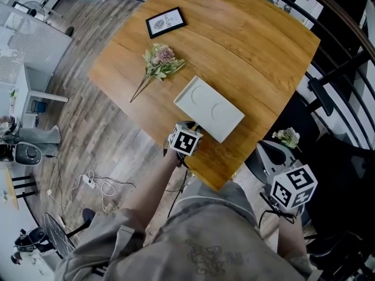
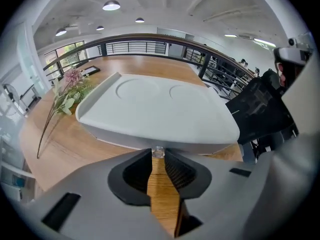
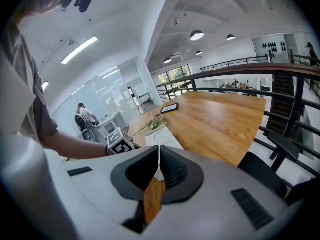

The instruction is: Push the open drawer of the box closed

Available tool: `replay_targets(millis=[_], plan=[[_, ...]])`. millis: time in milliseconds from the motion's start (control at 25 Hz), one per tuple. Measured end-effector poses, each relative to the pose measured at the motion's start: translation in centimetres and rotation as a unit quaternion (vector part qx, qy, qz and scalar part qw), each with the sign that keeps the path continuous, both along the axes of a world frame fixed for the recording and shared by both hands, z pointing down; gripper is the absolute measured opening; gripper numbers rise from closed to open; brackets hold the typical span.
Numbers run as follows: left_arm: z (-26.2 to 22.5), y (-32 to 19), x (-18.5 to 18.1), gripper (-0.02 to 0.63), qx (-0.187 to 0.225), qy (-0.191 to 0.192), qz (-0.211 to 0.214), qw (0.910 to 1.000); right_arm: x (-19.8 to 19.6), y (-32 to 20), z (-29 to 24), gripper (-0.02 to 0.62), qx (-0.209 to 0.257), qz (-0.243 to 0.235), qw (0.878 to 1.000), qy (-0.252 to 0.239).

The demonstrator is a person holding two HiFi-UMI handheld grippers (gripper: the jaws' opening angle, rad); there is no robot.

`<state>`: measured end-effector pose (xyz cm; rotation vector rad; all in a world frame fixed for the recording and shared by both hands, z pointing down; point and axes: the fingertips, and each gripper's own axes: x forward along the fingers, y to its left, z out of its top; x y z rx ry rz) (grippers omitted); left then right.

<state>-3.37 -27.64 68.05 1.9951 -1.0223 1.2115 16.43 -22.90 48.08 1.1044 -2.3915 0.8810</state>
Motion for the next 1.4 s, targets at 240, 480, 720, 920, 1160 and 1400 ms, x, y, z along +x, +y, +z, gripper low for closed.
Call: replay_targets(millis=[240, 480, 720, 920, 1160, 1400], plan=[[-2.9, 1.1, -1.1, 0.089, 0.029, 0.000, -0.028, 0.9992, -0.7, -0.5, -1.8, 0.034, 0.025, -0.025, 0.999, -0.011], [-10.0, 0.9, -3.1, 0.083, 0.103, 0.025, -0.069, 0.9920, -2.7, -1.3, -6.7, 0.034, 0.095, -0.067, 0.993, -0.035], [-21.1, -0.8, -2.3, 0.054, 0.210, 0.104, -0.109, 0.9661, -3.6, -0.7, -13.2, 0.032, 0.186, -0.096, 0.975, -0.077], [-30.0, -0.6, -0.8, 0.032, 0.312, 0.112, -0.065, 0.9411, -3.1, -0.1, -18.2, 0.032, 0.246, -0.094, 0.960, -0.096], [-39.6, 1.1, 1.1, 0.023, 0.430, 0.109, -0.003, 0.8963, -2.4, 0.7, -23.3, 0.032, 0.305, -0.084, 0.942, -0.110], [-44.9, 3.2, 1.2, 0.018, 0.484, 0.156, 0.007, 0.8609, -2.5, 1.4, -26.1, 0.032, 0.342, -0.080, 0.929, -0.116]])
